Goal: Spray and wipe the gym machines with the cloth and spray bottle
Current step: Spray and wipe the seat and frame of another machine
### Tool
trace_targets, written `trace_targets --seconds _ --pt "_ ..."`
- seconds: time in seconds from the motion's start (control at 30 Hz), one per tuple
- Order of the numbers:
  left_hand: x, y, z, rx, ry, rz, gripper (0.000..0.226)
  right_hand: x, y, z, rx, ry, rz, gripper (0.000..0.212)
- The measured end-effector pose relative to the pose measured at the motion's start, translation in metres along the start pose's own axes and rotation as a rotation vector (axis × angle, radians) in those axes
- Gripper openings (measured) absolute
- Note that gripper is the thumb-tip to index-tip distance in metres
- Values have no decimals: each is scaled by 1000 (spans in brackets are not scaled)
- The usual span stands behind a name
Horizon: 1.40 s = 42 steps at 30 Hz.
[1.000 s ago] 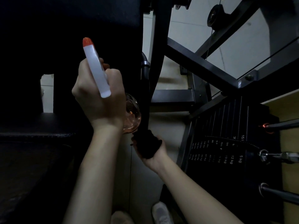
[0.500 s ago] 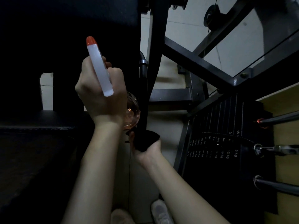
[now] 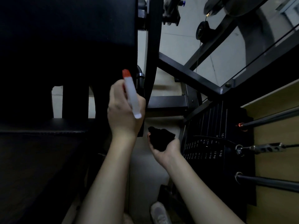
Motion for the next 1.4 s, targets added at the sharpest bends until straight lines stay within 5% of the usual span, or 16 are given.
trace_targets --seconds 0.1,0.43,0.83,1.4 --pt "-15 5 -7 -16 44 187 41 -12 3 6 -2 -6 13 33" --pt "-42 -10 -19 -33 -56 421 47 -68 19 17 -92 -66 33 31" --pt "-109 -53 -63 -86 -188 748 29 -108 9 44 -253 -159 -42 41" --pt "-139 -149 -138 -22 -193 669 31 -207 -31 37 -438 -180 -70 32"
Point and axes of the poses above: each hand's wrist, its own x-axis towards the middle knuckle, its own y-axis out of the palm, z = x × y, the point moved 5 cm from there along x, towards the middle knuckle, and after that the axes turned 2 degrees about y, right-handed, at the moved point
